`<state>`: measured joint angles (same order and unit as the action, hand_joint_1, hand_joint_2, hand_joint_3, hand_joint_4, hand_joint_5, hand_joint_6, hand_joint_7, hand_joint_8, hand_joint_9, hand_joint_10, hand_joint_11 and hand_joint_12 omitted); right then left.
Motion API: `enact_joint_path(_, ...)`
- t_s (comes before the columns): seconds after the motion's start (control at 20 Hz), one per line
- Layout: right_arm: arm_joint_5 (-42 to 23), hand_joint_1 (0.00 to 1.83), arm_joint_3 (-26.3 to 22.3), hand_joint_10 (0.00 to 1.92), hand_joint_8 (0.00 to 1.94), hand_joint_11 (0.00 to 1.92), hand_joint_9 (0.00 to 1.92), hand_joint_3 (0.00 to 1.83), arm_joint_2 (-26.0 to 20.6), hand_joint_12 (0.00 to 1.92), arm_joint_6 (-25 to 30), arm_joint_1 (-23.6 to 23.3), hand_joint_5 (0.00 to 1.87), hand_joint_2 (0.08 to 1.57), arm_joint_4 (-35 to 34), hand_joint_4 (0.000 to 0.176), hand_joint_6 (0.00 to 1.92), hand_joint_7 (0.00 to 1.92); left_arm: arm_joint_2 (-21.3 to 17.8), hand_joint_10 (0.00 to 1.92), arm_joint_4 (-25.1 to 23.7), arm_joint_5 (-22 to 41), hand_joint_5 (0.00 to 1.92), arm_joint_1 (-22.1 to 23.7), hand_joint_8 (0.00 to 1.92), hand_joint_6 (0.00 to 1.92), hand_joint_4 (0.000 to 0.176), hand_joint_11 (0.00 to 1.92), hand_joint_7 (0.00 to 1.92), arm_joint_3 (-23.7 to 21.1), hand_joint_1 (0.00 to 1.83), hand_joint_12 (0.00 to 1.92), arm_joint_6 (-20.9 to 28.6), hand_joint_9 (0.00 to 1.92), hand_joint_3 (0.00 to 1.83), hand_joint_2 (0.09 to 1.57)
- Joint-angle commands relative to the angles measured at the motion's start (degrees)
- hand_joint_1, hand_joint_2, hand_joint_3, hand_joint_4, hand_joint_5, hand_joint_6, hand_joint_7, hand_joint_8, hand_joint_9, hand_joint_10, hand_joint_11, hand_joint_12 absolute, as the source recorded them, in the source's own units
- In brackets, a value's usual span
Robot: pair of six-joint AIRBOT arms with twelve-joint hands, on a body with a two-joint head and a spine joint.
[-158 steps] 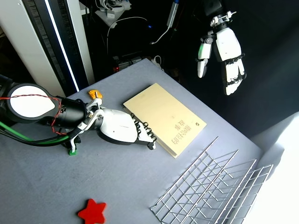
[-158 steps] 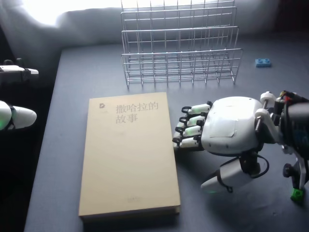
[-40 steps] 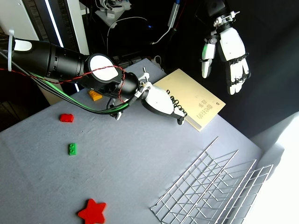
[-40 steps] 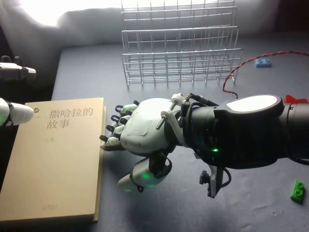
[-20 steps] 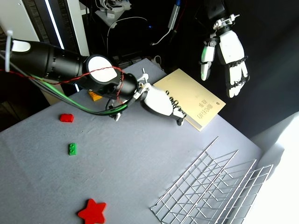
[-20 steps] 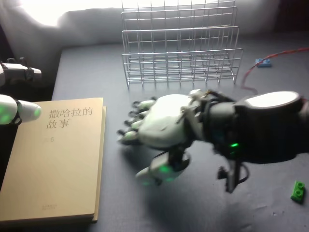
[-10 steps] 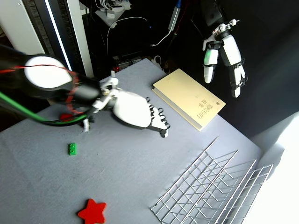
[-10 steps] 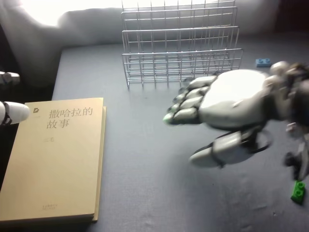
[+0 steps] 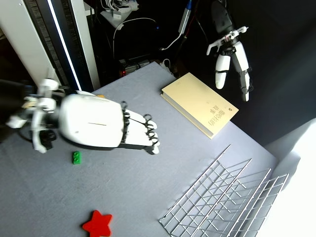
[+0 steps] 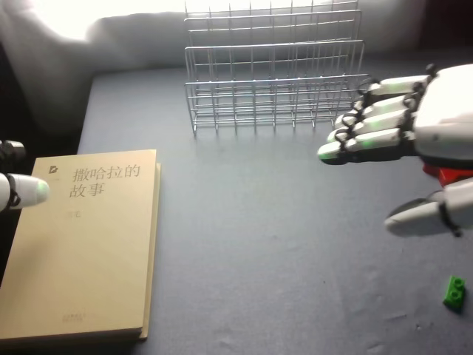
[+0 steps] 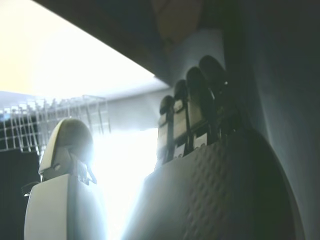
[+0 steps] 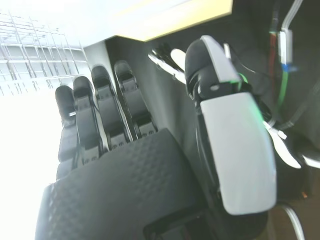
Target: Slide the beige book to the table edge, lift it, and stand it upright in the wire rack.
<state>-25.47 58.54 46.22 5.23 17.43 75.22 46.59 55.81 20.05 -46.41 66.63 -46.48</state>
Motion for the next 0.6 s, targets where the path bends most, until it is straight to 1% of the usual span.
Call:
enact_joint_path(0.0,-5.3,0.18,-0.18,0.0,0.0,0.0,0.22,0.0,-0.34,0.62,0.82,-0.73,0.21,1.2,-2.33,0.0,0.0,0.23,-0.24,0.0,0.96,2.8,0.15,-0.17,0.0,0.0,0.039,0.0,0.24,0.71,0.64,0.74,0.41,0.23,0.0,1.12)
enact_joint_path(0.15,-6.7,0.18,-0.19,0.0,0.0,0.0,0.2,0.0,-0.65,0.57,1.23,-0.76,0.21,1.2,-2.33,0.0,0.0,0.22,0.31,0.0,4.63,1.56,0.13,-1.73,0.0,0.0,0.044,0.0,0.2,1.04,0.73,0.66,0.41,0.2,0.0,1.09)
enact_joint_path(0.2,-7.04,0.16,-0.19,0.0,0.0,0.0,0.18,0.0,-0.77,0.53,1.26,-0.89,0.2,1.2,-2.33,0.0,0.0,0.2,0.43,0.0,5.39,1.42,0.12,-2.25,0.0,0.0,0.046,0.0,0.2,1.01,0.74,0.61,0.41,0.19,0.0,1.09)
enact_joint_path(0.25,-8.18,0.19,-0.18,0.0,0.0,0.0,0.16,0.0,-0.93,0.47,1.26,-1.07,0.22,1.2,-2.33,0.0,0.01,0.2,0.46,0.0,6.17,1.24,0.12,-3.03,0.0,0.0,0.042,0.0,0.2,0.92,0.76,0.63,0.41,0.19,0.0,1.08)
enact_joint_path(0.3,-9.05,0.18,-0.18,0.0,0.0,0.0,0.16,0.0,-1.03,0.47,1.26,-1.06,0.22,1.2,-2.33,0.0,0.0,0.18,0.47,0.0,6.54,1.15,0.12,-3.54,0.0,0.0,0.043,0.0,0.19,0.9,0.77,0.62,0.41,0.18,0.0,1.08)
enact_joint_path(0.35,-9.55,0.17,-0.18,0.0,0.0,0.0,0.16,0.0,-1.03,0.47,1.26,-1.0,0.21,1.2,-2.33,0.0,0.0,0.17,0.58,0.0,7.06,1.14,0.14,-4.03,0.0,0.01,0.043,0.0,0.19,0.97,0.8,0.58,0.41,0.18,0.0,1.07)
enact_joint_path(0.4,-9.59,0.17,-0.17,0.0,0.0,0.0,0.16,0.0,-1.03,0.47,1.26,-1.0,0.21,1.2,-2.33,0.0,0.0,0.17,0.93,0.0,7.53,0.89,0.14,-4.25,0.0,0.01,0.043,0.0,0.19,1.34,0.8,0.58,0.41,0.18,0.0,1.07)
enact_joint_path(0.5,-9.6,0.16,-0.16,0.0,0.0,0.0,0.14,0.0,-1.03,0.44,1.26,-1.28,0.18,1.21,-2.33,0.0,0.0,0.14,1.53,0.0,7.63,-0.45,0.14,-4.25,0.0,0.0,0.037,0.0,0.18,2.22,0.82,0.51,0.41,0.16,0.0,1.07)
enact_joint_path(0.55,-9.64,0.11,-0.17,0.01,0.01,0.0,0.16,0.0,-1.03,0.44,1.39,-1.55,0.18,1.22,-2.33,0.0,0.0,0.15,1.92,0.0,7.63,-0.8,0.12,-4.16,0.0,0.0,0.049,0.0,0.18,2.75,0.84,0.5,0.41,0.16,0.0,1.06)
